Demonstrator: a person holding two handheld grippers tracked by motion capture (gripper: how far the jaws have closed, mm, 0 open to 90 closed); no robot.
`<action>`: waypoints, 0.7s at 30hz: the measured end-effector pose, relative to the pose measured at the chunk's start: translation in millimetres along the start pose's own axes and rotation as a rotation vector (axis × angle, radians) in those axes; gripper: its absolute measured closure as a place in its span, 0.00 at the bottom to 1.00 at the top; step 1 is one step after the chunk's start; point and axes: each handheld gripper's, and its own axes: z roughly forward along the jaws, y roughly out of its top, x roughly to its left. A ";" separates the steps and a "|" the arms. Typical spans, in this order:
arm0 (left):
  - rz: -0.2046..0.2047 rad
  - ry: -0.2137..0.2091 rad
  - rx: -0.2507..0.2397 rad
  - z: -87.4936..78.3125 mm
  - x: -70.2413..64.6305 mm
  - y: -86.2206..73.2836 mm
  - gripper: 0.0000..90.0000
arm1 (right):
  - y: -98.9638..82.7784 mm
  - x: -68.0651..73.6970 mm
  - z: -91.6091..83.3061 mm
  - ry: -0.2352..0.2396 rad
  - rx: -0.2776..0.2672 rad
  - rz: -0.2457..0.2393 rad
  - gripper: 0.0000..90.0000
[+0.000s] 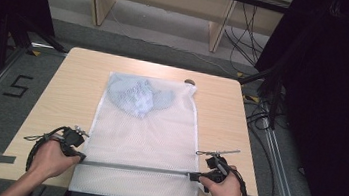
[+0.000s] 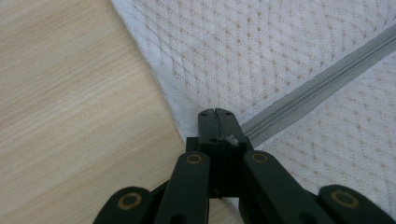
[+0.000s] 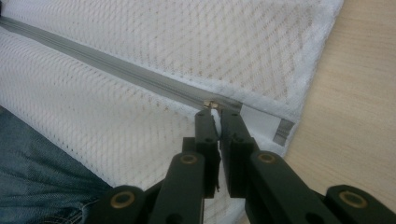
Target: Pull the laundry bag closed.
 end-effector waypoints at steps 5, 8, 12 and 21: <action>0.001 0.000 0.000 0.0 0.0 0.0 1.00 | -0.2 -4.0 -0.7 -0.008 0.000 -0.028 0.97; 0.001 0.006 0.000 -0.3 -0.1 -0.1 1.00 | -0.2 -4.9 -2.5 -0.009 0.005 -0.015 0.97; 0.002 0.001 0.000 0.0 0.0 0.1 1.00 | -0.8 -7.3 -4.3 -0.030 0.004 -0.008 0.97; 0.005 0.003 -0.001 -0.1 0.2 0.0 1.00 | -2.3 -10.4 -7.2 -0.014 0.016 0.030 0.97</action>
